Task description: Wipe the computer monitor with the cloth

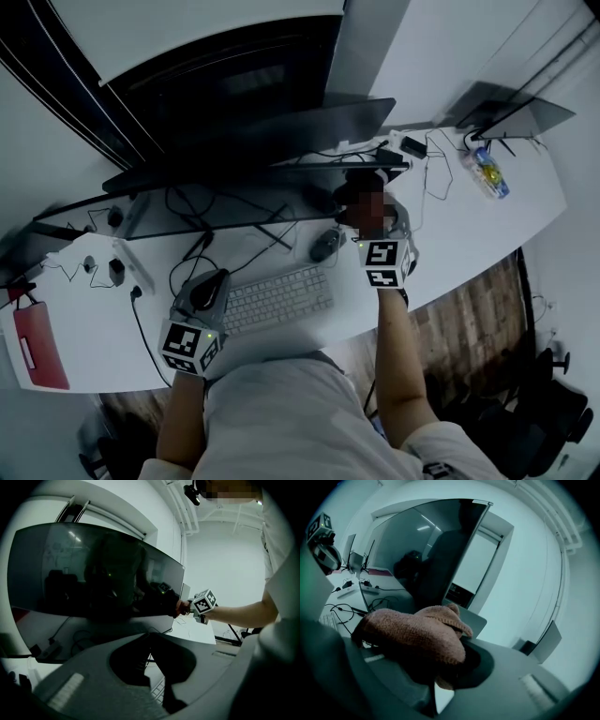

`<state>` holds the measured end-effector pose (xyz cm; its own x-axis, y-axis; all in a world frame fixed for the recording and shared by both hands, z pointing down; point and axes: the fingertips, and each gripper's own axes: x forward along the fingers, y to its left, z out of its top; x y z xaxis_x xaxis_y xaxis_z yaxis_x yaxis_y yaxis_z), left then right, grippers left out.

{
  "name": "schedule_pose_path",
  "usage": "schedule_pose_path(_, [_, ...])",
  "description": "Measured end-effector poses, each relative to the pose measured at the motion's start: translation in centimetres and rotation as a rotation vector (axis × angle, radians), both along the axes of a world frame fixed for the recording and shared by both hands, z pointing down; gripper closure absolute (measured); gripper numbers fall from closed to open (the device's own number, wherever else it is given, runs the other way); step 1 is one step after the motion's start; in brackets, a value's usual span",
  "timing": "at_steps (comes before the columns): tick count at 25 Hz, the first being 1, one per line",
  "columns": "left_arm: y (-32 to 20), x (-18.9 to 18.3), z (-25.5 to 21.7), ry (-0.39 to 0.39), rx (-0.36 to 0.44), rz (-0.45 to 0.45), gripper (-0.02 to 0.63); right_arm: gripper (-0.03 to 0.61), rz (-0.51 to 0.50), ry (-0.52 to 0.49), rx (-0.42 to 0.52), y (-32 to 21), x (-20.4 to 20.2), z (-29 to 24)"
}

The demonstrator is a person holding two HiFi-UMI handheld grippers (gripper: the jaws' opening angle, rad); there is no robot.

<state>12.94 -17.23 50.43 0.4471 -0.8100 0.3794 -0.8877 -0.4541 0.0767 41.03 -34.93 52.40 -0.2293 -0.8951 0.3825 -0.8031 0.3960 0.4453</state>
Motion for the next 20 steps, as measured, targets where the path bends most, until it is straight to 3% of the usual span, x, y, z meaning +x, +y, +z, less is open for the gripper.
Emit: schedule_pose_path(20, [0.9,-0.8,2.5,0.000,-0.068,-0.029,0.604,0.540,0.027,-0.015,-0.253,0.4,-0.5,12.8])
